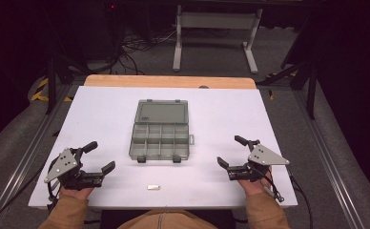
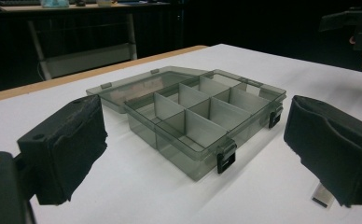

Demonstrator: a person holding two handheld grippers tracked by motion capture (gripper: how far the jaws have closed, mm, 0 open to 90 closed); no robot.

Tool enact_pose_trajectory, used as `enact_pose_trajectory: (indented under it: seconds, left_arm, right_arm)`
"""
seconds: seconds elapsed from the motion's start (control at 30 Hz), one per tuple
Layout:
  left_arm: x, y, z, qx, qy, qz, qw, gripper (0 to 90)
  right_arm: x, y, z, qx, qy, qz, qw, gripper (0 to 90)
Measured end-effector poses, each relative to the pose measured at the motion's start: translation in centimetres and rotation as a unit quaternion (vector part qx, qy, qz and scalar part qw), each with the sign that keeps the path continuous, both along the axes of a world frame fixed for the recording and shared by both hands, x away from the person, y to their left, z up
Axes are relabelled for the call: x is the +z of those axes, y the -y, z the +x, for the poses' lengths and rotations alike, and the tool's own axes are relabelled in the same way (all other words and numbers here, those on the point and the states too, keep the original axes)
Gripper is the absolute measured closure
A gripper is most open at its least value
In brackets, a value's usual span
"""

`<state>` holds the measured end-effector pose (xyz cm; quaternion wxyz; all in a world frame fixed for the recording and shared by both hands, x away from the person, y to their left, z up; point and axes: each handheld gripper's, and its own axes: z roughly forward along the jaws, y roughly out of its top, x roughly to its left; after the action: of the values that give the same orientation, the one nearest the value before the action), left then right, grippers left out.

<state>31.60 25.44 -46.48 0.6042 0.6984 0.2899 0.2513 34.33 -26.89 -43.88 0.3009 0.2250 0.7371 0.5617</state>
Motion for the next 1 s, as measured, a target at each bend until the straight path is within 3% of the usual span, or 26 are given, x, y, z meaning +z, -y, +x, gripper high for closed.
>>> enact_pose_trajectory:
  seconds: [0.23,0.7,1.0]
  left_arm:
    - [0.0,0.2,0.2,-0.003,-0.003,0.008,1.0000,5.7]
    - [0.5,0.4,0.2,-0.011,-0.010,0.014,0.9998,6.1]
    - [1.8,1.4,0.7,-0.037,-0.012,0.019,0.9990,6.1]
  right_arm:
    - [-0.1,0.1,-0.1,0.000,-0.001,0.017,0.9999,6.2]
    - [-0.3,0.0,0.0,0.000,-0.004,0.015,0.9999,6.3]
    - [-0.3,-0.1,0.1,0.001,-0.006,0.016,0.9999,6.5]
